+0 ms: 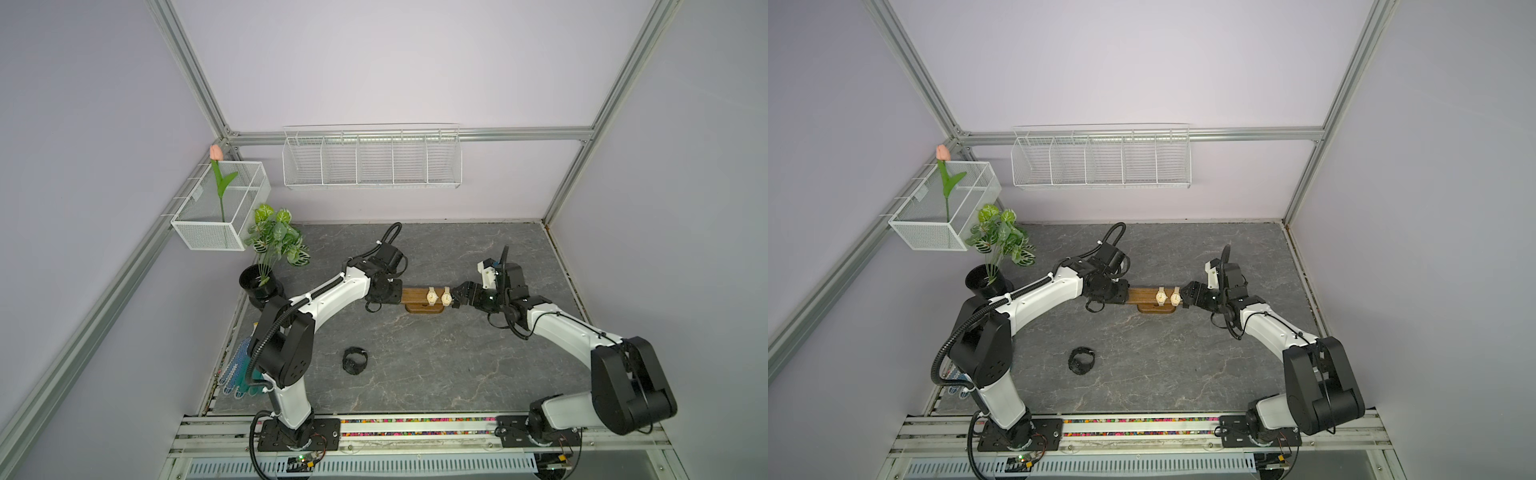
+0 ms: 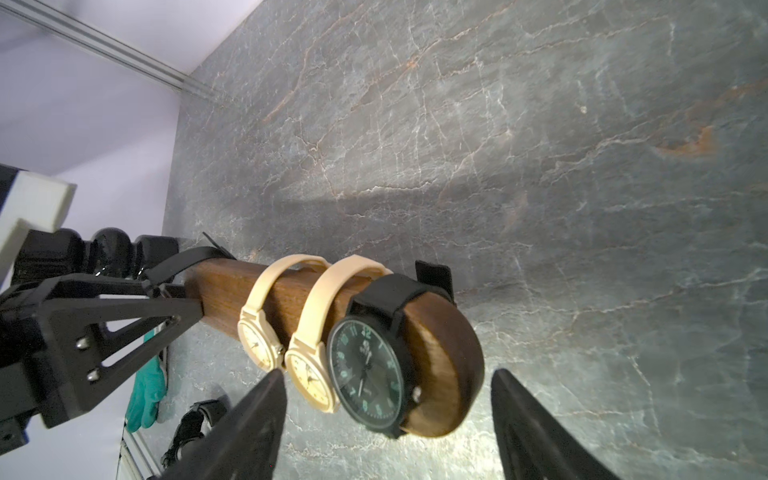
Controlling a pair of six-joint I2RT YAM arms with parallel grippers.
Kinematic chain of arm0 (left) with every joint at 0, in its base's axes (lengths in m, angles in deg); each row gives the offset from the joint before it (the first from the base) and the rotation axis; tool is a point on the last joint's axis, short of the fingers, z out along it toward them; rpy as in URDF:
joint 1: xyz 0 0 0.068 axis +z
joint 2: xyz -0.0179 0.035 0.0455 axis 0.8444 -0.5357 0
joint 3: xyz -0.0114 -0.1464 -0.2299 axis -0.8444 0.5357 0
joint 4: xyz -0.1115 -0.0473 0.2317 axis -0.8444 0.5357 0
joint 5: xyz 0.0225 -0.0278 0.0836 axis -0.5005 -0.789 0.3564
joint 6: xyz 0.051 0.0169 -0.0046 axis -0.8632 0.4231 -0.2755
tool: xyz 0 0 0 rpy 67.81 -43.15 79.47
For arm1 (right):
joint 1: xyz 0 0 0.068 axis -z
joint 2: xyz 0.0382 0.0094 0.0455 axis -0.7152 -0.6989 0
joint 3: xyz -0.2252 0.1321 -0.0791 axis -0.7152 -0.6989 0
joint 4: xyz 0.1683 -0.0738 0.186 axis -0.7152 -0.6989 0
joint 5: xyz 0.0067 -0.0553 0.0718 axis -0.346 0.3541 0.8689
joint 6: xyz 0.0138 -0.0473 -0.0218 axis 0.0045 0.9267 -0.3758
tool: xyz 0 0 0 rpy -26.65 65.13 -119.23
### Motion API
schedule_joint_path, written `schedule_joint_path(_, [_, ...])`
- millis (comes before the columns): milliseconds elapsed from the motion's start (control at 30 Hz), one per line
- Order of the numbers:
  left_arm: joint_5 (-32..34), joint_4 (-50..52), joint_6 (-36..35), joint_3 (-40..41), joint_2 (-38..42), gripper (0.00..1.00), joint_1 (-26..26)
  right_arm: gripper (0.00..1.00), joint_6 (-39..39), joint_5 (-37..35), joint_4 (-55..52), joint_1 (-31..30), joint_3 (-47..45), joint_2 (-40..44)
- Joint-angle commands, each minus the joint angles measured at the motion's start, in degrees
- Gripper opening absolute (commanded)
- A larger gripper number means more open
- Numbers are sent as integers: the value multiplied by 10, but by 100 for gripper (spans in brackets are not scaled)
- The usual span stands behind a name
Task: Place watch on stand
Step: Place the watch on the stand.
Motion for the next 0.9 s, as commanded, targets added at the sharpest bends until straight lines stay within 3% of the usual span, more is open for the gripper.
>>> schedule_joint_path(0, [-7,13,10,-28,-15,37,-7,79,11,9,1,-8,11,-7])
schedule_joint_path(233, [-13,22,13,-43,-27,37,-12,73,7,16,5,-28,14,0])
schedule_joint_path(867, [-38,28,21,-48,-28,44,-13,70,9,-25,-9,-53,12,15])
